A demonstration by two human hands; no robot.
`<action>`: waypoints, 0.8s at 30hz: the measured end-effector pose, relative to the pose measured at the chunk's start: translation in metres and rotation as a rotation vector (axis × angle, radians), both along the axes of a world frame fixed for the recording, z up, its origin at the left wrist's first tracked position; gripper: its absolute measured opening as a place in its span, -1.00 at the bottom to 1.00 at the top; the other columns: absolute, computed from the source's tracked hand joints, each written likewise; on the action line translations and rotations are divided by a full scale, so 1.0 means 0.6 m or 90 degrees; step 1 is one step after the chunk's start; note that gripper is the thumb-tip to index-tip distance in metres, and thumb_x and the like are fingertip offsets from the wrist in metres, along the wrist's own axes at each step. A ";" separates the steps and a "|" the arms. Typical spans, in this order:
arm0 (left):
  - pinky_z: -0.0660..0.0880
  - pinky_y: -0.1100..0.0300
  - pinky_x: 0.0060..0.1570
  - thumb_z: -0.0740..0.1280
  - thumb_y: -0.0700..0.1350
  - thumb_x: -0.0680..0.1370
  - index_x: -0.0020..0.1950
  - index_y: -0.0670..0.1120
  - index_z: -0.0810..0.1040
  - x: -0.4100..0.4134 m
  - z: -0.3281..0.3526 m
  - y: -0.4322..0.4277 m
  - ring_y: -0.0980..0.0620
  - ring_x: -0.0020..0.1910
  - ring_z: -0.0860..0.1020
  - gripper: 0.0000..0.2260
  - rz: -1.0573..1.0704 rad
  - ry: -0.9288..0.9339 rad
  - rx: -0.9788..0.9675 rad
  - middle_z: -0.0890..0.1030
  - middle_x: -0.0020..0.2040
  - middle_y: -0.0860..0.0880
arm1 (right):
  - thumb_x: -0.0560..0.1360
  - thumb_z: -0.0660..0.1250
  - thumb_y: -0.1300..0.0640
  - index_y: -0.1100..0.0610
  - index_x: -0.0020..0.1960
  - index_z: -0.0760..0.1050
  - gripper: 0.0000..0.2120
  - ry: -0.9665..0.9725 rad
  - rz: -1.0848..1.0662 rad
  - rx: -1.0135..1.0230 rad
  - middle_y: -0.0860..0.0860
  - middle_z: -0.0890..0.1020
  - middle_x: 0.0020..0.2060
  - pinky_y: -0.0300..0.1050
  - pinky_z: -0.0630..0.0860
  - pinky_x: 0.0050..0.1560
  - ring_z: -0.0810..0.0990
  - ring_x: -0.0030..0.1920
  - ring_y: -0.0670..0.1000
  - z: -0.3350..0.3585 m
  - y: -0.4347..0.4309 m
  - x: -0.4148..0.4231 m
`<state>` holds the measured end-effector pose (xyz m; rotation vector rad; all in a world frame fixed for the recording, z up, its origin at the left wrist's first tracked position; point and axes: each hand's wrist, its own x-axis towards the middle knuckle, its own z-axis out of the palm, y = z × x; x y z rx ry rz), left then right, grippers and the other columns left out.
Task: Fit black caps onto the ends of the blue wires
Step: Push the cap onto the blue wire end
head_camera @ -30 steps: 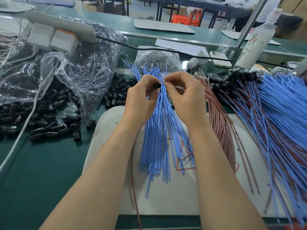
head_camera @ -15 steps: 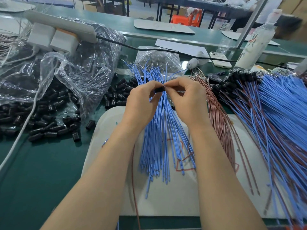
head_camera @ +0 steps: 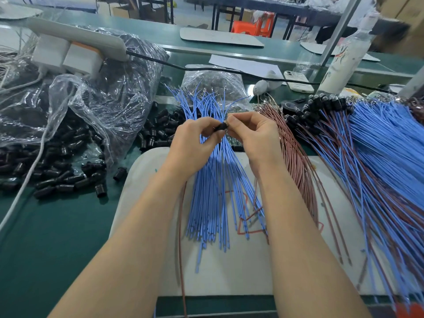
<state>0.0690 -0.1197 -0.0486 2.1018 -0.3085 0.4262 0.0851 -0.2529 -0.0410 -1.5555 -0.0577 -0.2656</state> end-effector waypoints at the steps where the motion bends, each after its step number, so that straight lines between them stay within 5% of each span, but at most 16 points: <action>1: 0.31 0.50 -0.19 0.34 -0.16 0.54 -0.02 -0.08 0.64 0.000 -0.001 0.000 0.07 -0.18 0.53 -0.91 0.001 0.004 0.005 0.64 -0.21 -0.04 | 0.48 0.39 0.29 0.09 -0.20 0.58 -0.87 -0.002 0.001 -0.010 0.01 0.64 -0.31 -0.22 0.59 -0.10 0.63 -0.26 -0.08 -0.001 0.000 0.000; 6: 0.32 0.53 -0.18 0.33 -0.15 0.55 -0.02 -0.06 0.63 0.005 -0.005 -0.003 0.09 -0.15 0.56 -0.91 0.012 0.036 0.018 0.66 -0.19 0.00 | 0.48 0.38 0.28 0.07 -0.18 0.57 -0.86 -0.011 -0.027 -0.087 0.00 0.64 -0.27 -0.09 0.61 -0.02 0.63 -0.21 -0.05 -0.006 0.007 0.002; 10: 0.37 0.32 -0.11 0.35 -0.15 0.53 -0.02 -0.09 0.63 0.008 -0.009 -0.003 0.05 -0.15 0.55 -0.92 0.045 0.050 0.026 0.65 -0.18 -0.03 | 0.51 0.32 0.30 0.10 -0.08 0.54 -0.89 -0.003 -0.111 -0.083 0.00 0.62 -0.23 -0.10 0.58 -0.05 0.61 -0.22 -0.06 -0.008 -0.006 0.008; 13: 0.37 0.36 -0.18 0.34 -0.13 0.54 0.01 -0.07 0.62 0.011 -0.012 0.000 0.15 -0.21 0.51 -0.91 0.063 0.051 0.012 0.64 -0.17 0.01 | 0.50 0.30 0.26 0.10 -0.08 0.56 -0.90 0.002 -0.226 -0.295 -0.06 0.60 -0.22 -0.16 0.53 -0.01 0.59 -0.15 -0.06 -0.015 -0.030 0.011; 17: 0.26 0.48 -0.32 0.36 -0.10 0.54 0.02 -0.04 0.62 0.017 -0.017 0.001 0.36 -0.40 0.40 -0.90 0.080 0.041 0.007 0.59 -0.18 0.08 | 0.52 0.27 0.26 0.15 0.01 0.61 -0.84 0.049 -0.201 -0.437 0.00 0.64 -0.11 -0.27 0.44 -0.06 0.55 -0.10 -0.06 -0.021 -0.037 0.011; 21: 0.34 0.29 -0.27 0.36 -0.11 0.54 0.05 0.00 0.59 0.018 -0.020 0.000 0.20 -0.37 0.41 -0.89 0.081 0.051 -0.009 0.59 -0.17 0.07 | 0.53 0.19 0.32 0.14 0.12 0.60 -0.72 0.049 -0.290 -0.486 0.10 0.63 0.05 -0.11 0.48 0.04 0.56 0.06 0.08 -0.015 -0.054 0.010; 24: 0.36 0.25 -0.30 0.35 -0.11 0.55 0.06 0.01 0.56 0.017 -0.021 0.000 0.18 -0.37 0.43 -0.89 0.080 0.058 -0.004 0.61 -0.15 0.05 | 0.50 0.21 0.32 0.11 0.22 0.53 -0.66 0.190 -0.294 -0.584 0.14 0.55 0.19 -0.04 0.45 0.08 0.51 0.16 0.16 -0.017 -0.068 0.012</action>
